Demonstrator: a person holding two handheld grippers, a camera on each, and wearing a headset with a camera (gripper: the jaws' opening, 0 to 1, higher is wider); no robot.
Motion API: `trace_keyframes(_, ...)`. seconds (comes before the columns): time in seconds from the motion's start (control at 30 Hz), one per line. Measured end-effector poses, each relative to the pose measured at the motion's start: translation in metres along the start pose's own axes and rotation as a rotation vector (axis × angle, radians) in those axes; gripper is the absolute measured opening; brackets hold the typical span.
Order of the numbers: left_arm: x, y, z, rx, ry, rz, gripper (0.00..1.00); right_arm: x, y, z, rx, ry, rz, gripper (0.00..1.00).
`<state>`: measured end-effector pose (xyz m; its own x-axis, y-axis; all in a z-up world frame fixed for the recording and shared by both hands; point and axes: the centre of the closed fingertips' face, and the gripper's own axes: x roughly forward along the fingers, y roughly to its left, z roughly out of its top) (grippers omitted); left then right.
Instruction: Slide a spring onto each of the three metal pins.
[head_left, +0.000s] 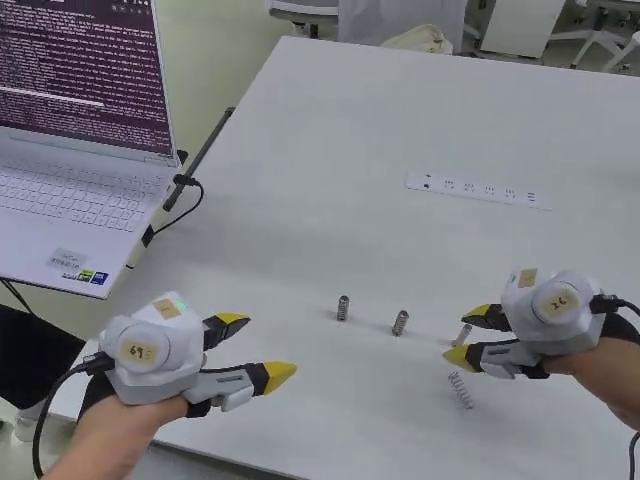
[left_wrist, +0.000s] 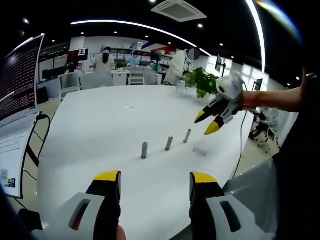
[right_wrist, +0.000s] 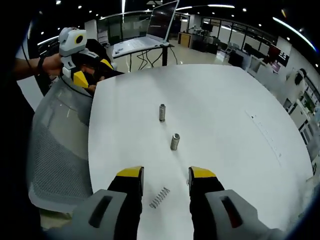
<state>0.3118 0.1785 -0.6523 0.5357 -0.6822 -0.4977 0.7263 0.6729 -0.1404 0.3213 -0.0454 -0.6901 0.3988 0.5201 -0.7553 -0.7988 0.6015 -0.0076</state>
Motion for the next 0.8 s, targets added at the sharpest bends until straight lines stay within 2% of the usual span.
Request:
trace_keyframes(0.1, 0.002, -0.001, -0.001, 0.005, 0.003, -0.005, 0.5, -0.006, 0.007, -0.003, 0.026, -0.024, 0.002, 0.37)
trace_keyframes(0.43, 0.008, -0.008, -0.002, 0.006, 0.01, -0.024, 0.5, -0.025, 0.027, -0.016, 0.115, -0.089, -0.037, 0.43)
trace_keyframes(0.8, 0.017, -0.018, 0.002, 0.022, 0.015, -0.061, 0.5, -0.048, 0.037, -0.024, 0.2, -0.169, -0.084, 0.5)
